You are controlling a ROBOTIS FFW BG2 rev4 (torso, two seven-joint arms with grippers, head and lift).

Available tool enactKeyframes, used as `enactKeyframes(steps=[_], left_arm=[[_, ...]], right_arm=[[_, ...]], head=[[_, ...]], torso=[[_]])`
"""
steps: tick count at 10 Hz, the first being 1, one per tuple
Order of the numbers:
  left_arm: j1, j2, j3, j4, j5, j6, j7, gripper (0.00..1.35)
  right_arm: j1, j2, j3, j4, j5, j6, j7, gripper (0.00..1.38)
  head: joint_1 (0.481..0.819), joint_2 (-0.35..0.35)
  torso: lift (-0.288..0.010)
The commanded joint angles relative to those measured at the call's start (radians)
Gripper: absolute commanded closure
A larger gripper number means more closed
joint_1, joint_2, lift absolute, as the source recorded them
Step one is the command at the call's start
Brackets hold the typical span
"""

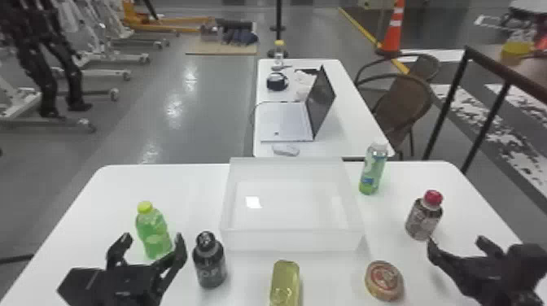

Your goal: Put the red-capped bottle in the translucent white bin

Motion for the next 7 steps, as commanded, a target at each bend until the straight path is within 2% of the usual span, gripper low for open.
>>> enactKeyframes(steps=[1, 4, 7], left_arm=[[0.0, -0.003, -0.002, 0.006, 0.009, -0.011, 0.0, 0.23], [0.0, -0.003, -0.004, 0.012, 0.015, -0.029, 0.0, 0.23], [0.001, -0.003, -0.001, 0.016, 0.023, -0.043, 0.0, 0.23]], right_arm=[[-0.04, -0.002, 0.0, 0.044, 0.019, 0.009, 0.0, 0.14], [-0.068, -0.016, 0.0, 0.077, 0.022, 0.043, 0.015, 0.14], [-0.143, -0.019, 0.0, 0.205, 0.019, 0.026, 0.089, 0.14]], head=[[0.549, 0.0], [0.549, 0.0], [0.549, 0.0]], torso=[[-0.1], [-0.1], [-0.1]])
